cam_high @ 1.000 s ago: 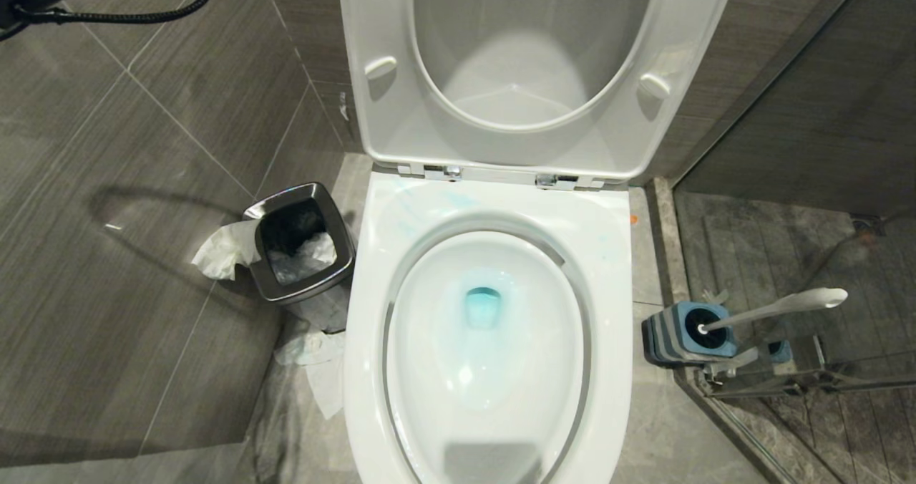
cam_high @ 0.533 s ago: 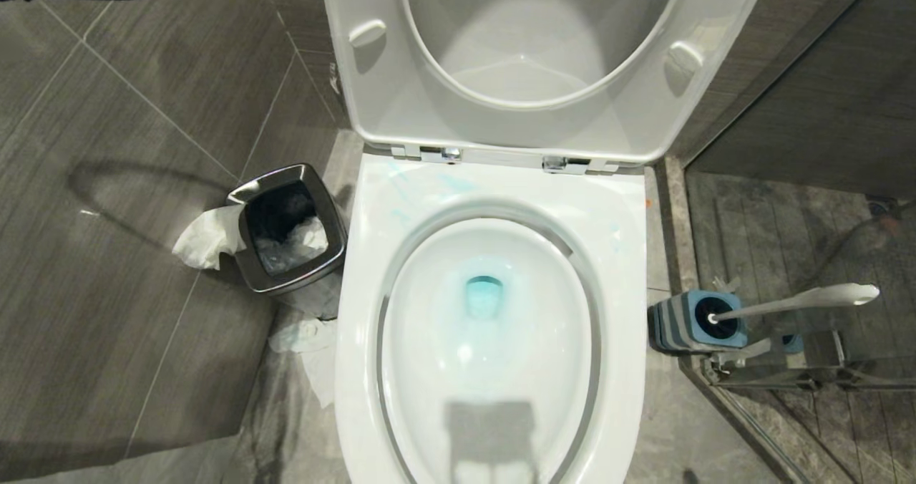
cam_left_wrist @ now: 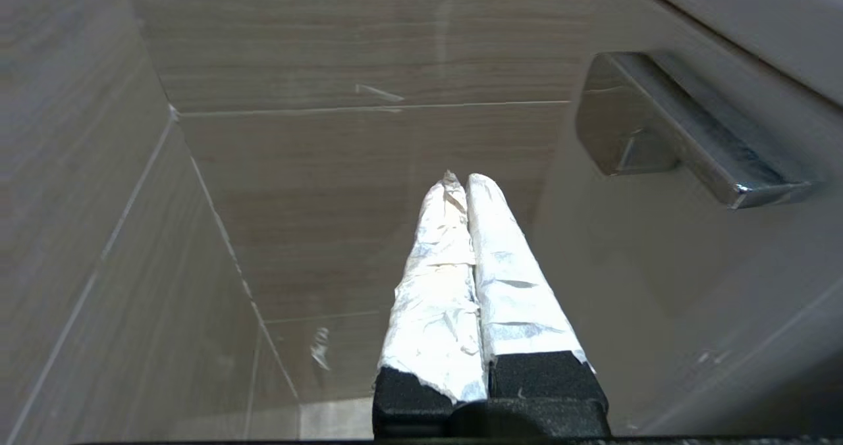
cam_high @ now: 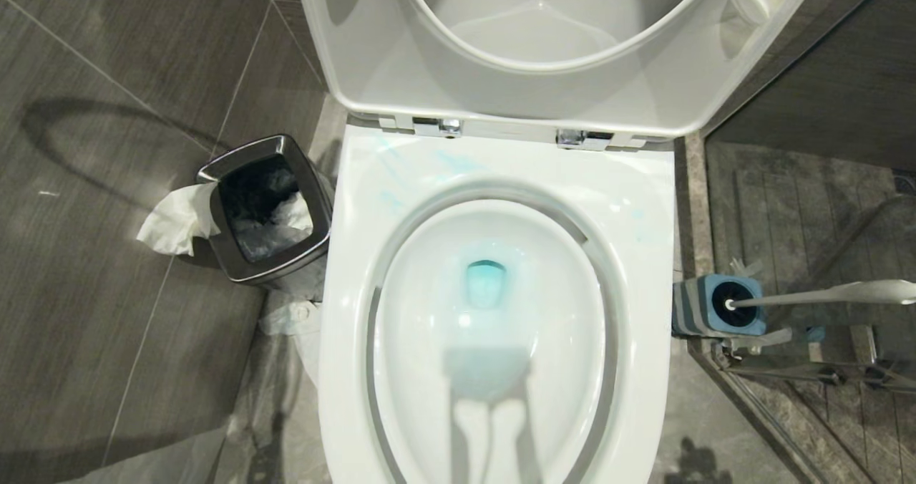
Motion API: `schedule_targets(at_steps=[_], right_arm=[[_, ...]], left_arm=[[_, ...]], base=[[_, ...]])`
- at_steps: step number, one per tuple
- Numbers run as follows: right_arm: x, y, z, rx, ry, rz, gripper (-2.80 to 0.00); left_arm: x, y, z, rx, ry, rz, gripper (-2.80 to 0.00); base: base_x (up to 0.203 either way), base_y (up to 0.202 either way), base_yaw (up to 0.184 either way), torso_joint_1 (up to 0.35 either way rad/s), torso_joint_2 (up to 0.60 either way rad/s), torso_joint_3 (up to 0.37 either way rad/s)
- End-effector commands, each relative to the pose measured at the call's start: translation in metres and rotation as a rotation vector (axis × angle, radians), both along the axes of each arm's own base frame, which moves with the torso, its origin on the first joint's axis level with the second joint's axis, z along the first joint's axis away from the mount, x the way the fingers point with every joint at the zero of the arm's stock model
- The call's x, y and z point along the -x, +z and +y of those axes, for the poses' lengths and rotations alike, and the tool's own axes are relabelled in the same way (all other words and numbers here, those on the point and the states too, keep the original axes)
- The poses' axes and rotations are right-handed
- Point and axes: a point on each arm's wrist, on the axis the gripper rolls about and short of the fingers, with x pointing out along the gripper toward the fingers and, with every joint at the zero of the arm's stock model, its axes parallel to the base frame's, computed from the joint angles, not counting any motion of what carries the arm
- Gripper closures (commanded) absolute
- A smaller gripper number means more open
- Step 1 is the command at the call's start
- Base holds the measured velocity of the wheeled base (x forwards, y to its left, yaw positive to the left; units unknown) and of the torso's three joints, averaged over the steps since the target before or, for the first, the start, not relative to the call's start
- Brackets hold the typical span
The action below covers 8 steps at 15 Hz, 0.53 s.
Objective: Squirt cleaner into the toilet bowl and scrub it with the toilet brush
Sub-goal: Flush the toilet
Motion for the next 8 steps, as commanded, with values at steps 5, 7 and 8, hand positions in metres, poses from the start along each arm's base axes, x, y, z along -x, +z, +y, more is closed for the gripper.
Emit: schedule_targets(at_steps=[5, 7, 8], right_arm=[[0.000, 0.000, 0.000, 0.000, 0.000, 0.002, 0.00], [0.000, 0.000, 0.000, 0.000, 0.000, 0.002, 0.00], [0.000, 0.000, 0.000, 0.000, 0.000, 0.002, 0.00]], left_arm=[[0.032, 0.017, -0.011, 0.014, -0.065, -0.110, 0.00], [0.037, 0.018, -0.020, 0.019, -0.107, -0.114, 0.00], [0.038, 0.018, -0.024, 0.020, -0.121, -0.113, 0.00]], base=[[0.000, 0.000, 0.000, 0.001, 0.00, -0.018], [0.000, 0.000, 0.000, 0.000, 0.00, 0.000], [0.000, 0.000, 0.000, 0.000, 0.00, 0.000]])
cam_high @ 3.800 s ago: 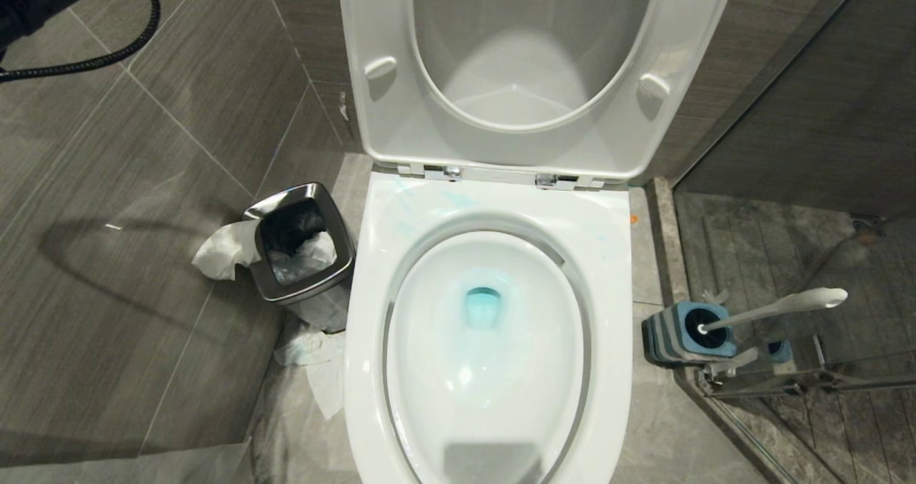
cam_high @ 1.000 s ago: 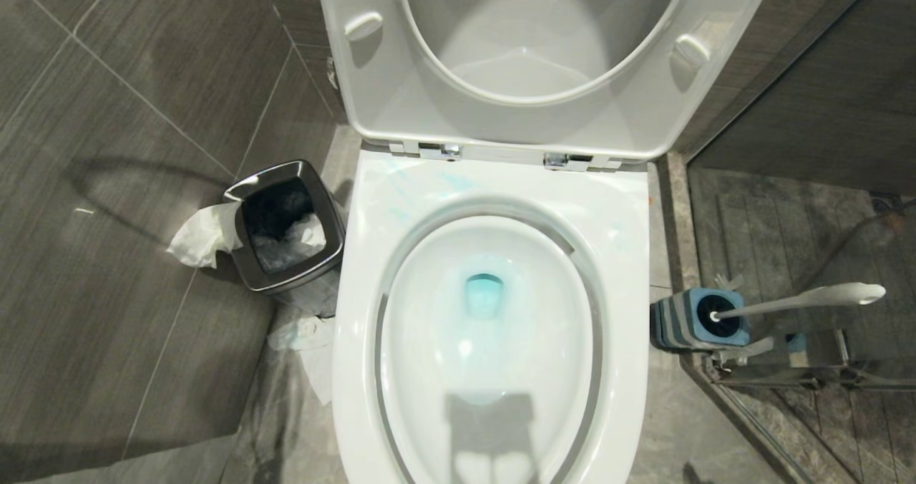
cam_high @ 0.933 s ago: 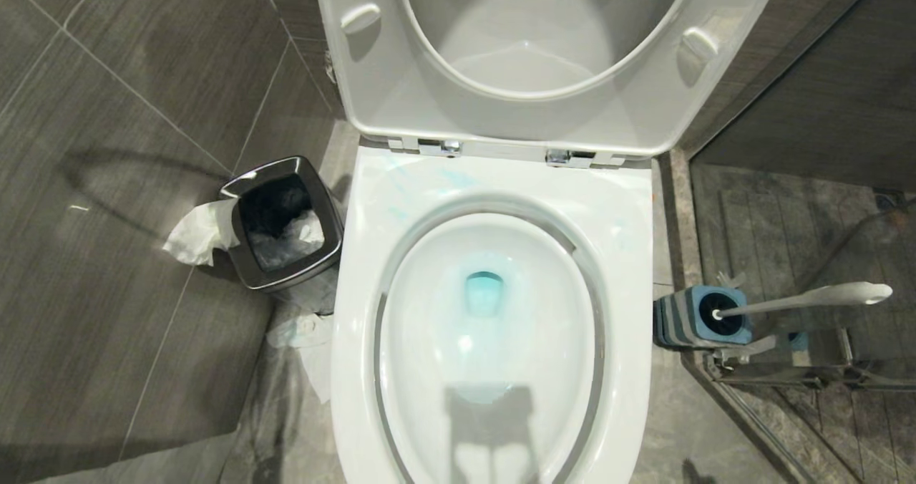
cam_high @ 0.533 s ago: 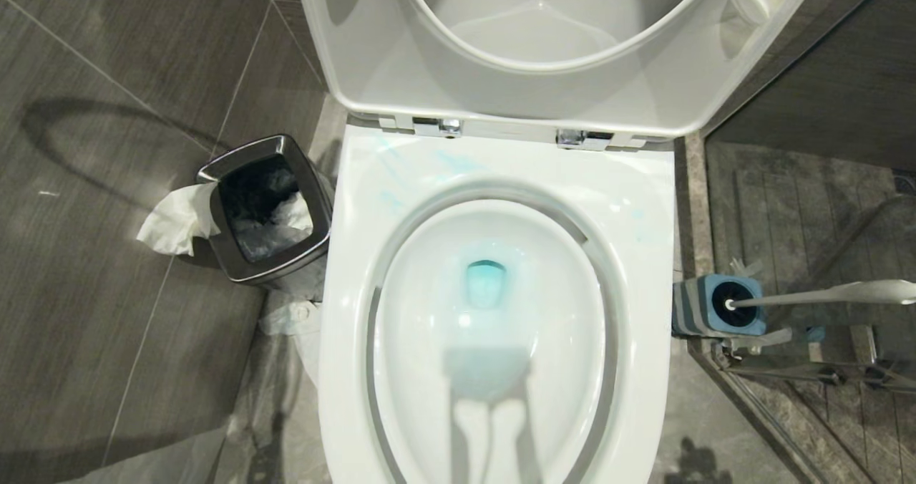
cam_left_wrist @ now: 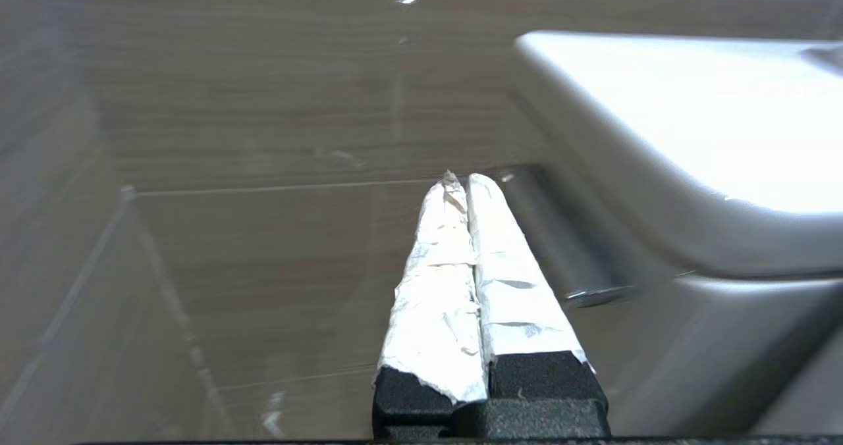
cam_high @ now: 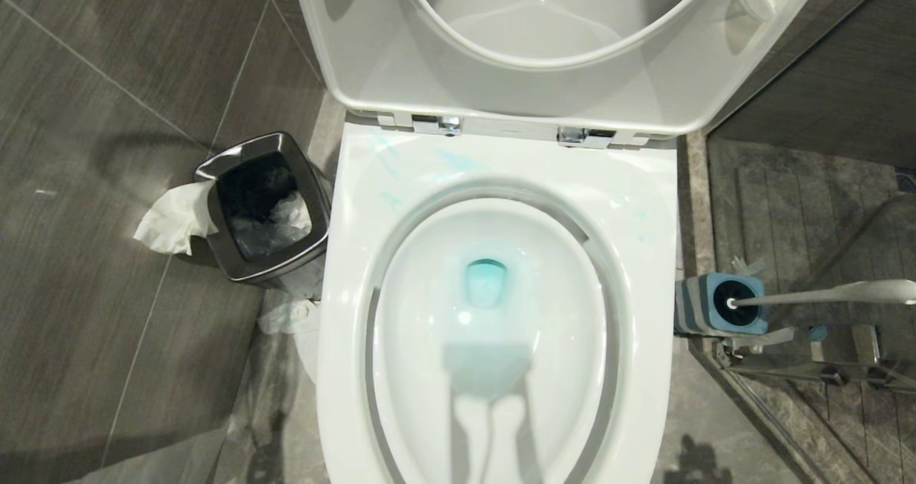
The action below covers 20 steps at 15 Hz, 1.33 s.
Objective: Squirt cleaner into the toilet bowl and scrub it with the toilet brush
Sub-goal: Flush the toilet
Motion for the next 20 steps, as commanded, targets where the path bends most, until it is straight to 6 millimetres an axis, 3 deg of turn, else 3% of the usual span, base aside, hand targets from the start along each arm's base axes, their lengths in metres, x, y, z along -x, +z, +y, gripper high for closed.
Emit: schedule_targets(at_steps=[1, 8, 20], right_arm=[[0.000, 0.000, 0.000, 0.001, 0.000, 0.002, 0.00], [0.000, 0.000, 0.000, -0.001, 0.000, 0.002, 0.00], [0.000, 0.000, 0.000, 0.001, 0.000, 0.002, 0.00]], left_arm=[[0.007, 0.002, -0.008, 0.002, -0.038, -0.009, 0.00], [-0.008, -0.008, -0.029, -0.023, -0.061, 0.012, 0.00], [-0.038, -0.027, -0.042, -0.063, -0.050, 0.063, 0.00]], base=[[0.000, 0.000, 0.000, 0.000, 0.00, 0.000], [0.000, 0.000, 0.000, 0.000, 0.00, 0.000], [0.000, 0.000, 0.000, 0.000, 0.00, 0.000]])
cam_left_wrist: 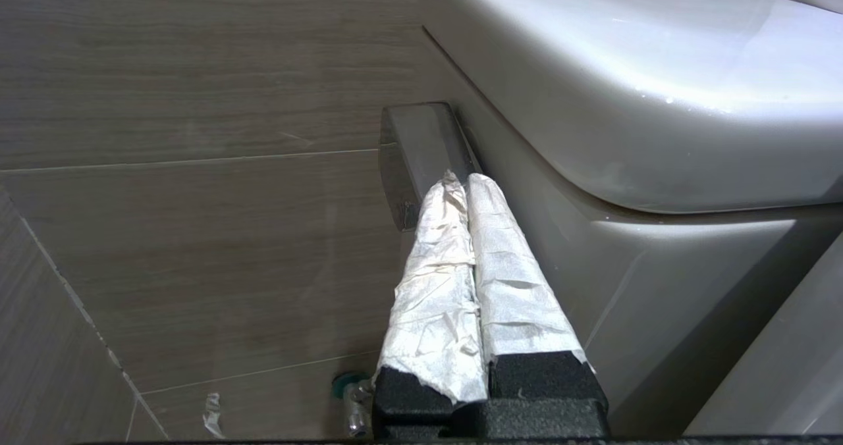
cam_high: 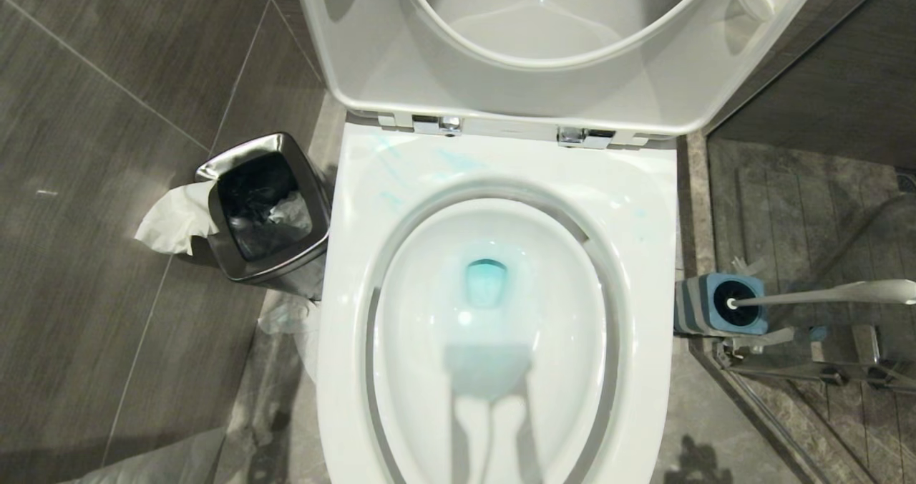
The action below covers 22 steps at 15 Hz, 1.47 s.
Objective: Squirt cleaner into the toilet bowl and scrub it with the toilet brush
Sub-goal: Flush the toilet
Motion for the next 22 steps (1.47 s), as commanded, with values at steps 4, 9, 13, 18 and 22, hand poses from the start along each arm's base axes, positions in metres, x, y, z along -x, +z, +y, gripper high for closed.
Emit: schedule_targets(at_steps=[4, 9, 13, 18, 22], right_arm=[[0.000, 0.000, 0.000, 0.001, 0.000, 0.001, 0.00], [0.000, 0.000, 0.000, 0.001, 0.000, 0.001, 0.00], [0.000, 0.000, 0.000, 0.001, 0.000, 0.001, 0.00], [0.000, 0.000, 0.000, 0.000, 0.000, 0.001, 0.00], [0.000, 0.000, 0.000, 0.001, 0.000, 0.001, 0.00]], left_arm=[[-0.027, -0.019, -0.013, -0.022, -0.011, 0.065, 0.00], [-0.047, -0.035, -0.022, -0.025, 0.001, 0.114, 0.00], [-0.056, -0.043, -0.026, -0.019, 0.017, 0.142, 0.00], [-0.062, -0.052, -0.028, -0.028, 0.019, 0.173, 0.00], [-0.062, -0.052, -0.028, -0.028, 0.020, 0.174, 0.00]], base=[[0.000, 0.000, 0.000, 0.000, 0.00, 0.000], [0.000, 0.000, 0.000, 0.000, 0.00, 0.000], [0.000, 0.000, 0.000, 0.000, 0.00, 0.000], [0.000, 0.000, 0.000, 0.000, 0.00, 0.000], [0.000, 0.000, 0.000, 0.000, 0.00, 0.000]])
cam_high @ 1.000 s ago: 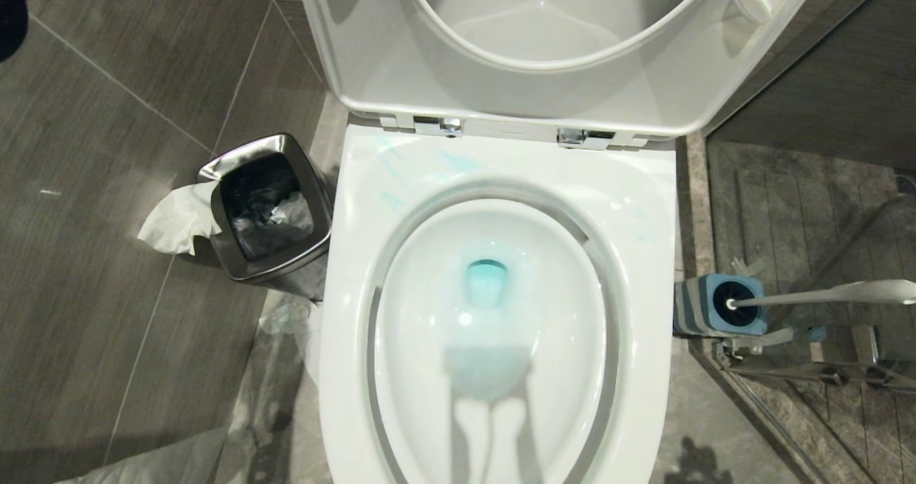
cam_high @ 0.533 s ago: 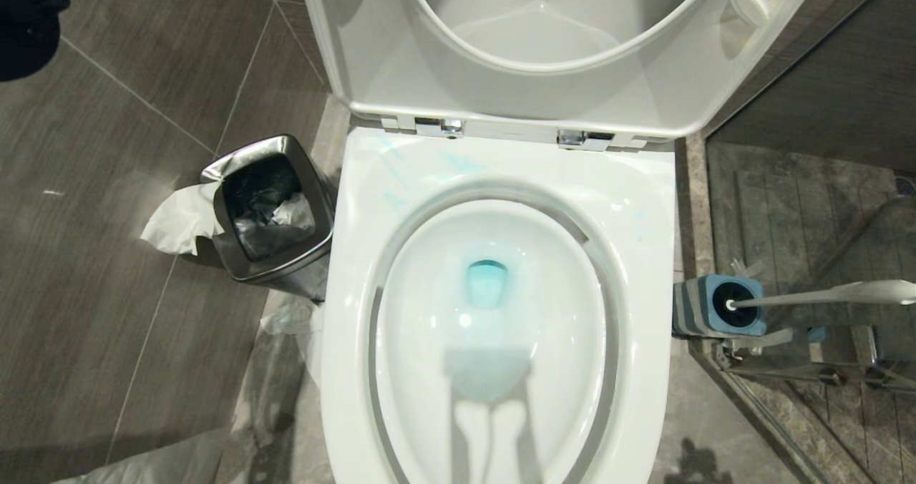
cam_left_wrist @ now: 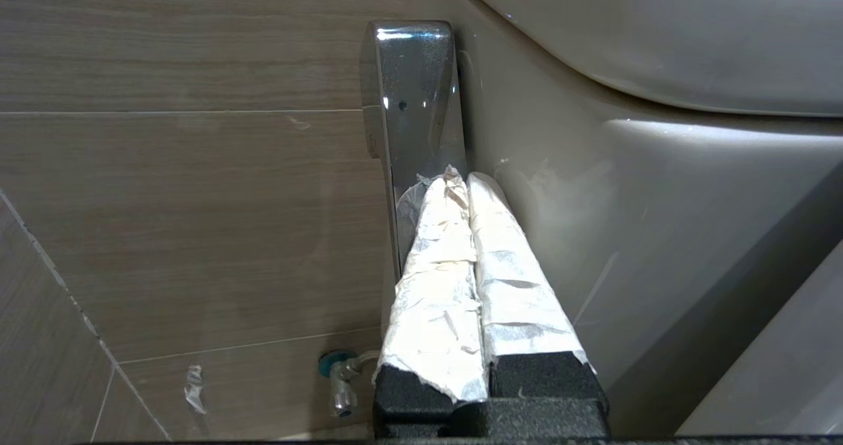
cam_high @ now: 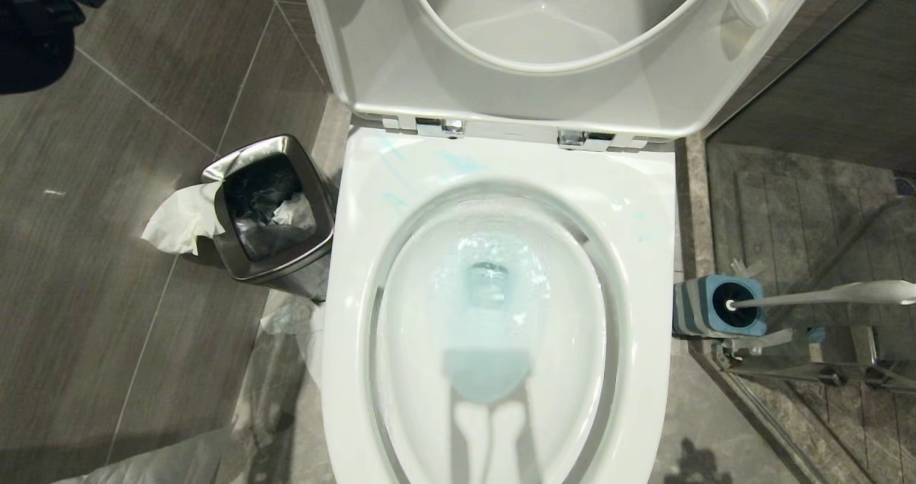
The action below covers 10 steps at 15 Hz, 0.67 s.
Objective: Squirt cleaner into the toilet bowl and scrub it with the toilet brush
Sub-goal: Flush the toilet
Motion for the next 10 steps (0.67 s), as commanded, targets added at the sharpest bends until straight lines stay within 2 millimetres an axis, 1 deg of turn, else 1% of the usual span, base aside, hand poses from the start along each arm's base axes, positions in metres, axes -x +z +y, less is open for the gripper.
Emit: schedule_targets(at_steps=[1, 7, 10], right_arm=[[0.000, 0.000, 0.000, 0.001, 0.000, 0.001, 0.00], [0.000, 0.000, 0.000, 0.000, 0.000, 0.001, 0.00], [0.000, 0.000, 0.000, 0.000, 0.000, 0.001, 0.00]], left_arm=[[-0.007, -0.006, -0.002, -0.007, 0.001, 0.015, 0.00], [-0.002, -0.001, -0.002, -0.004, -0.003, 0.001, 0.00], [0.005, 0.003, 0.001, -0.003, 0.001, -0.010, 0.00]], base=[[0.000, 0.000, 0.000, 0.000, 0.00, 0.000], [0.000, 0.000, 0.000, 0.000, 0.00, 0.000], [0.000, 0.000, 0.000, 0.000, 0.00, 0.000]])
